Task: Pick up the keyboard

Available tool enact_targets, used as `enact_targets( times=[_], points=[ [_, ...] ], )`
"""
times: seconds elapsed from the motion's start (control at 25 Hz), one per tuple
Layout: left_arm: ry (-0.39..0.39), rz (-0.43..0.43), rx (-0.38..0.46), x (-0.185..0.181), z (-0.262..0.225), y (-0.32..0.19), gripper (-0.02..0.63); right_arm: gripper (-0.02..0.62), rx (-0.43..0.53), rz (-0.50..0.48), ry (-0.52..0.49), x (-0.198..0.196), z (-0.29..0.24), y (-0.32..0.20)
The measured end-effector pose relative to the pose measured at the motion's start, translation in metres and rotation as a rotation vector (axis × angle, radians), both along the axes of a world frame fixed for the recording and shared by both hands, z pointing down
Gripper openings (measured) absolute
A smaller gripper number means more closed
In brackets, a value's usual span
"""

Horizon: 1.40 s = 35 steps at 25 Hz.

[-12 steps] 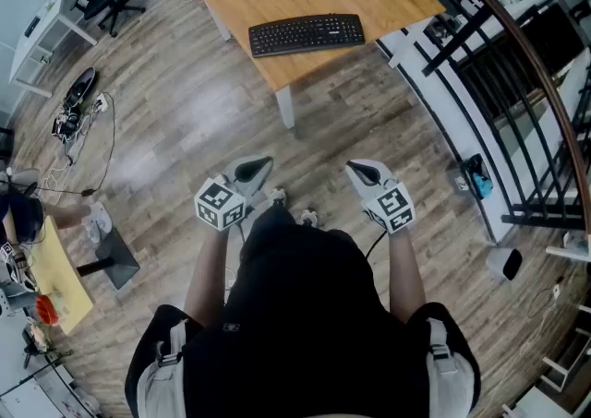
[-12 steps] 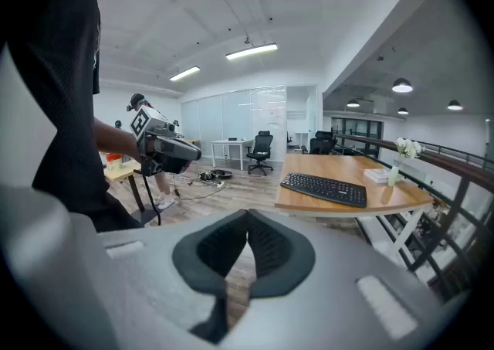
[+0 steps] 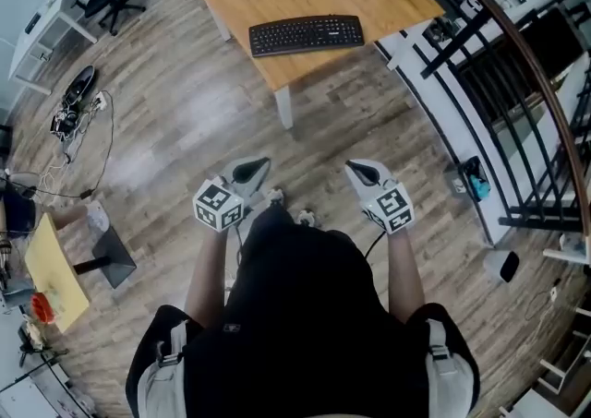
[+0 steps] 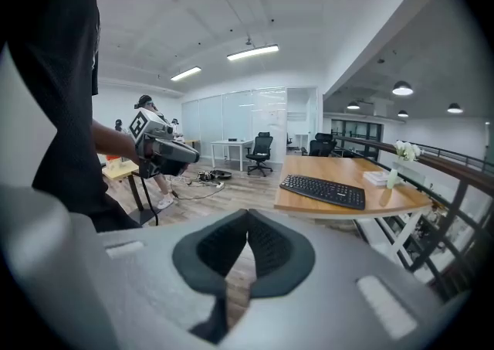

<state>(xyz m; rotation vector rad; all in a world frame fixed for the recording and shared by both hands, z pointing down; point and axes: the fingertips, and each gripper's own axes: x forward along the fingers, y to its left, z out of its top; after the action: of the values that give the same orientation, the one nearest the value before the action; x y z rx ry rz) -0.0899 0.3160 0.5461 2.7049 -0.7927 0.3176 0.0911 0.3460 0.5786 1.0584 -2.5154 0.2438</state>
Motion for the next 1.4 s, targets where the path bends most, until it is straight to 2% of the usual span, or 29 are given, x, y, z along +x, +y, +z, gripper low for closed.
enact_targets(
  times=[0.68, 1.4],
  points=[
    [0.000, -0.014, 0.000, -0.007, 0.005, 0.004, 0.011, 0.002, -0.012, 0.070, -0.007, 0.012, 0.005, 0.006],
    [0.014, 0.020, -0.019, -0.001, 0.005, -0.086, 0.011, 0.002, -0.028, 0.111, 0.012, 0.015, 0.003, -0.072]
  ],
)
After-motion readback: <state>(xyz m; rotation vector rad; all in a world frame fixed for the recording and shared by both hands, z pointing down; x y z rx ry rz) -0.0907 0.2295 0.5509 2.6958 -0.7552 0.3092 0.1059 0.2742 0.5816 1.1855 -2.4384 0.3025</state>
